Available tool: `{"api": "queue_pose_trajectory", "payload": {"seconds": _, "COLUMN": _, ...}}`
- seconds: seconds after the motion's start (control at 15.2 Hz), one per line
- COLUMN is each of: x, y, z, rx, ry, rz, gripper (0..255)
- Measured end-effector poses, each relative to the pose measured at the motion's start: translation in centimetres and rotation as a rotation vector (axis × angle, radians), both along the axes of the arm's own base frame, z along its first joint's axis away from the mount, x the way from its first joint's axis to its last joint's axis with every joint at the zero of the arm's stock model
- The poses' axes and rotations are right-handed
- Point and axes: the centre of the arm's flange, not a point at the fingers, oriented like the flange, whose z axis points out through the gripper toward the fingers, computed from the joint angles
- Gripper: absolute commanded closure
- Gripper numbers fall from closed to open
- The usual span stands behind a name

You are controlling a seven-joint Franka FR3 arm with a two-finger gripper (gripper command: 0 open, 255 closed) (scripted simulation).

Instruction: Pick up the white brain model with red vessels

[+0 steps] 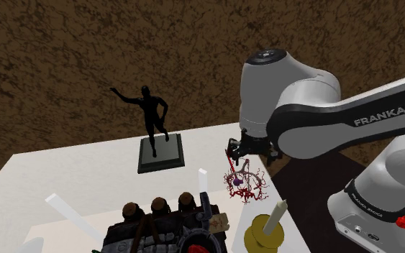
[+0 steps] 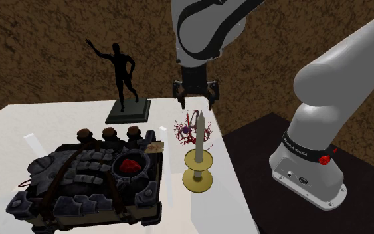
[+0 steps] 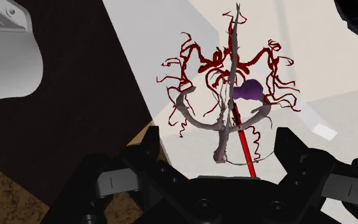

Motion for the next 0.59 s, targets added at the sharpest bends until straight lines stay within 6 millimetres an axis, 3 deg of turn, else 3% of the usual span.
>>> {"api": "queue_pose_trajectory", "payload": {"seconds": 0.53, "x": 0.3, "y": 0.7, "z": -4.2, "rx": 0.000, "ry": -0.002, "rz": -0.013, "gripper": 0}}
{"api": "queue_pose_trajectory", "payload": {"seconds": 0.59, "x": 0.2, "y": 0.7, "z": -4.4, "rx": 0.000, "ry": -0.003, "rz": -0.013, "gripper": 255}}
